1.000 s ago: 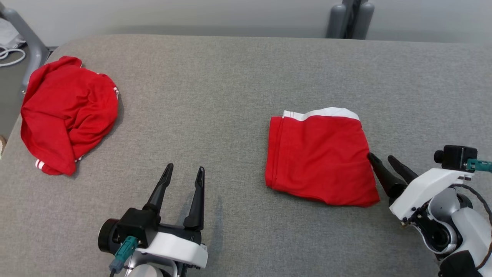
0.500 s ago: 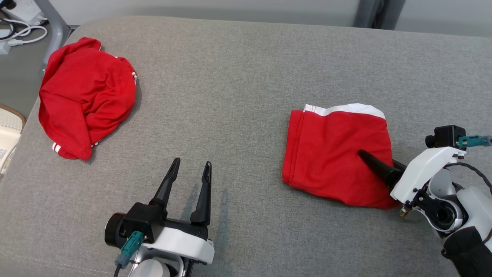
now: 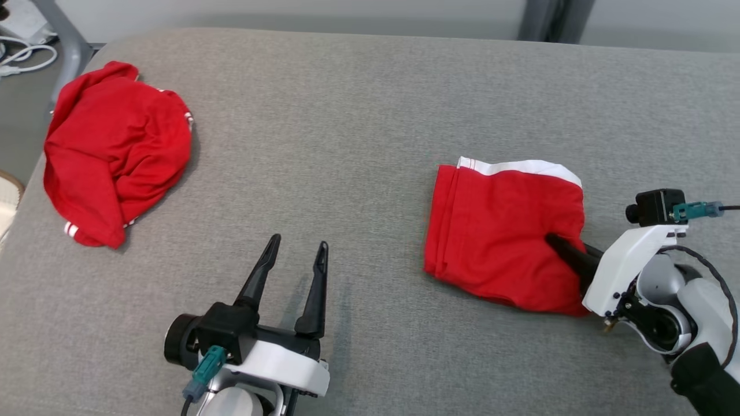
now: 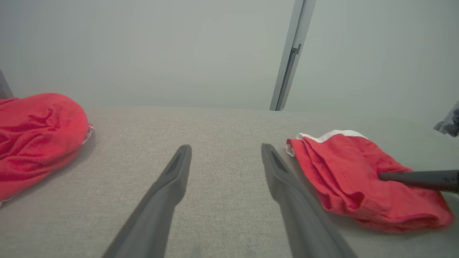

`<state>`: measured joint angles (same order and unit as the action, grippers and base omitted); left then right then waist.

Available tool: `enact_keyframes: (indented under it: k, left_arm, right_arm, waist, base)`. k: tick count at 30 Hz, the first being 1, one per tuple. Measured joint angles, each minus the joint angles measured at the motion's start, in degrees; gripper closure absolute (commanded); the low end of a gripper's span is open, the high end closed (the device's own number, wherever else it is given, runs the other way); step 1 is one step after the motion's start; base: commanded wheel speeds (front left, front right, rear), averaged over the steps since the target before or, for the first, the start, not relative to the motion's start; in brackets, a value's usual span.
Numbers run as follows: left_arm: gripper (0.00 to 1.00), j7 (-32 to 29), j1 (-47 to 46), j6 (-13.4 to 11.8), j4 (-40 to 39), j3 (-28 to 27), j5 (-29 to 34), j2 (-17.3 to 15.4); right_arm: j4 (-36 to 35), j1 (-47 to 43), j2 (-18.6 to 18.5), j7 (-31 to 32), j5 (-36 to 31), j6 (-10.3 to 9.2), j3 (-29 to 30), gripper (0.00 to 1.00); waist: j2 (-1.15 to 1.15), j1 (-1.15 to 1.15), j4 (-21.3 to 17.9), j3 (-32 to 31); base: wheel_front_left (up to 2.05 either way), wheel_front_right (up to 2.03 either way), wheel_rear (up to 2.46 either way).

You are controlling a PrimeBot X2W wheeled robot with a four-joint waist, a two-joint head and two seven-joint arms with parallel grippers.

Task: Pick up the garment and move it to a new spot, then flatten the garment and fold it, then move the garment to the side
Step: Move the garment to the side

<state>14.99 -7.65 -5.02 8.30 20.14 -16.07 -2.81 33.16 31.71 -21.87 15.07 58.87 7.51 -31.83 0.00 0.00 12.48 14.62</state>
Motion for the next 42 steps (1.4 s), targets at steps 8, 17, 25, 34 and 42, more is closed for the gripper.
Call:
enact_keyframes:
  k: [8,17,25,34,42]
  left_arm:
    - [0.00,0.00,-3.26,1.72,-0.27,3.91,2.07,0.01]
    - [0.00,0.00,-10.62,4.93,0.05,11.23,4.56,0.03]
    - [0.00,0.00,-21.41,7.59,0.22,17.69,6.21,0.05]
    - [0.00,0.01,-27.41,7.87,-0.16,20.62,6.31,0.03]
    - [0.00,0.31,-29.88,7.53,-1.57,21.49,5.99,0.47]
  right_arm:
    - [-3.63,3.62,-8.79,-1.04,-3.79,0.00,-7.56,1.00]
    - [-8.83,9.29,-21.92,-3.58,-6.11,0.00,-14.34,1.00]
    - [-8.70,15.05,-36.28,-9.60,-9.98,0.01,-17.38,1.00]
    - [-2.91,19.84,-45.76,-15.11,-14.34,0.01,-19.15,1.00]
    - [4.33,24.53,-48.11,-17.37,-16.25,0.01,-19.17,1.00]
  waist:
    - [0.00,0.00,-3.73,1.52]
    - [0.00,0.00,-8.89,7.40]
    - [0.00,0.00,-12.98,16.52]
    - [0.00,0.00,-14.60,23.71]
    - [0.00,0.00,-13.98,28.12]
  base:
    - [0.00,0.00,0.00]
    - [0.00,0.00,0.00]
    - [0.00,0.00,0.00]
    - [0.00,0.00,0.00]
    - [0.00,0.00,0.00]
